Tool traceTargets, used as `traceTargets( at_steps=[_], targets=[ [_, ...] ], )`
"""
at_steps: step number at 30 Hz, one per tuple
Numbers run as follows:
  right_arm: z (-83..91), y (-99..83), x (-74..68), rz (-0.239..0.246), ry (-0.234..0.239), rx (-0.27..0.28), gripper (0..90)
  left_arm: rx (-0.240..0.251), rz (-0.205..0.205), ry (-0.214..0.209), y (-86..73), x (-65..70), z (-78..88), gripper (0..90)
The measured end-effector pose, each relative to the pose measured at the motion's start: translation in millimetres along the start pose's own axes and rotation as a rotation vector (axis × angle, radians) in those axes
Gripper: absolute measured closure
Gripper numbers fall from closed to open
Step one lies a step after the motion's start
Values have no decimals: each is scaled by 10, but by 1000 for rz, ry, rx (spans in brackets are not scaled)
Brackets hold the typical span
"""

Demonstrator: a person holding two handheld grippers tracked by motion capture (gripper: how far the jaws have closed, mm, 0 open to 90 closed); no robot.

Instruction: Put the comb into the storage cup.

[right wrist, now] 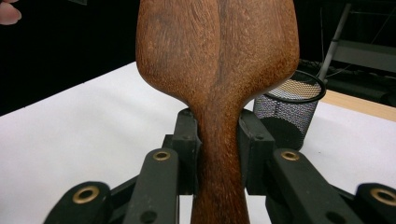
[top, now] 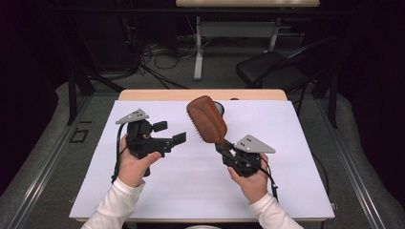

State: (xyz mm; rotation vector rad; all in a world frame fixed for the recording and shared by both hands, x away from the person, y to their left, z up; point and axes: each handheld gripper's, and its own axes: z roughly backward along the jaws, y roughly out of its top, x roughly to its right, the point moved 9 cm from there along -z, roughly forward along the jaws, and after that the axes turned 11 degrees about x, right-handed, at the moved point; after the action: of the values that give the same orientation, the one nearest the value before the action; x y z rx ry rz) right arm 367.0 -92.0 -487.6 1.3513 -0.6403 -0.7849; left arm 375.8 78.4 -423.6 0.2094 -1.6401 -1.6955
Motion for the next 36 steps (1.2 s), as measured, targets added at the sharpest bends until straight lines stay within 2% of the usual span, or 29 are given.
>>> traceTargets(
  at_steps=[6,18,24,33,36],
  targets=[
    [10,2,-9,0,0,13,719,6,30,-25,30,-10,-62,37],
    [-21,-69,-37,4,-2,14,719,-3,52,-41,-3,-25,-108,37],
    [-21,-105,-62,10,-4,23,719,-29,60,-52,-96,-10,-178,38],
    [-12,-130,-86,12,-7,29,719,-44,63,-66,-177,-1,-233,40],
    [-14,-145,-98,16,-9,30,719,-44,76,-77,-184,3,-237,40]
  ],
)
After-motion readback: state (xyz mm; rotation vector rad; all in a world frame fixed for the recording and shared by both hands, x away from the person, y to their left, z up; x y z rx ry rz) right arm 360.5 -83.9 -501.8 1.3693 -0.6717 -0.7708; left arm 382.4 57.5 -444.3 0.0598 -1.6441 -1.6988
